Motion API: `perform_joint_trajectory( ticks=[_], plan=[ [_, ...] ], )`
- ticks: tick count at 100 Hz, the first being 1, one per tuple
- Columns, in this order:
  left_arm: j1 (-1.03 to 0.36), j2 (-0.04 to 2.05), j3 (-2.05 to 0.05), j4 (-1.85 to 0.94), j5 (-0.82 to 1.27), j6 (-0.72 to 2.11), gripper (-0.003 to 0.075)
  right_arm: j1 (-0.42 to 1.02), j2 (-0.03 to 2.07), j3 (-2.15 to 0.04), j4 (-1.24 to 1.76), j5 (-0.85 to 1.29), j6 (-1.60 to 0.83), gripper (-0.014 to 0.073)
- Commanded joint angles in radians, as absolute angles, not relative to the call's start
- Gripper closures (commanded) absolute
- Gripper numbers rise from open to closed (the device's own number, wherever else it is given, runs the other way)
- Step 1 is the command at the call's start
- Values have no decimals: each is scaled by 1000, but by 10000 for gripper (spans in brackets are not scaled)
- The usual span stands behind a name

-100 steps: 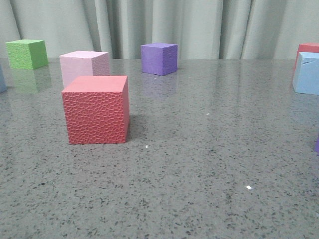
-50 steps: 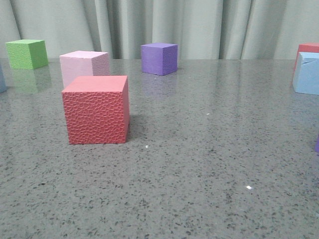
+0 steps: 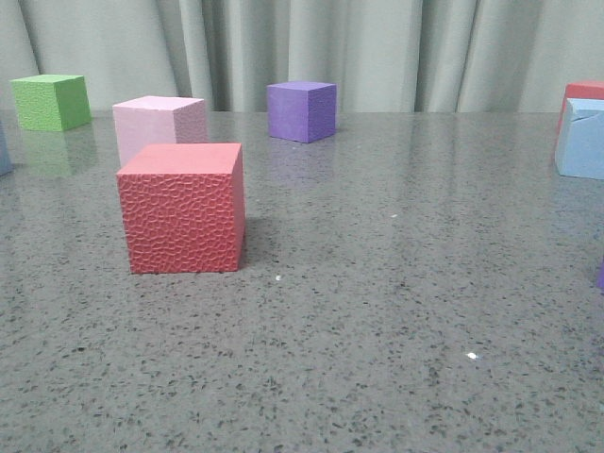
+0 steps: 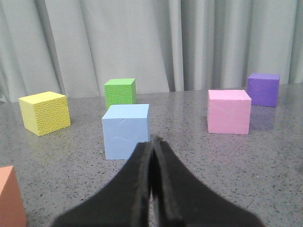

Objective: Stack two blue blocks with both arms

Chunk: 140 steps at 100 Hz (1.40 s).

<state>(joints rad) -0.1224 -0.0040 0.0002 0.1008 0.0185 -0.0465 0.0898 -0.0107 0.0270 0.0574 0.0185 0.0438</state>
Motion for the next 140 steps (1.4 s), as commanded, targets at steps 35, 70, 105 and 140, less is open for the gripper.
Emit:
perform_joint_trajectory(
  ticks=[35,70,105,140],
  plan=[
    [-128,101,-273,-38,225,-57,739,84,61,-291,56,336,37,661],
    [-128,470,-734,-38,655,-57,739,84,324,-646,60,643,37,661],
    [-128,787,-1062,-55,1004,-57,739,84,520,-863,80,858,37,661],
    [-128,863,-1079,-60,1042,-57,739,84,532,-865,90,850,37,661]
  ],
)
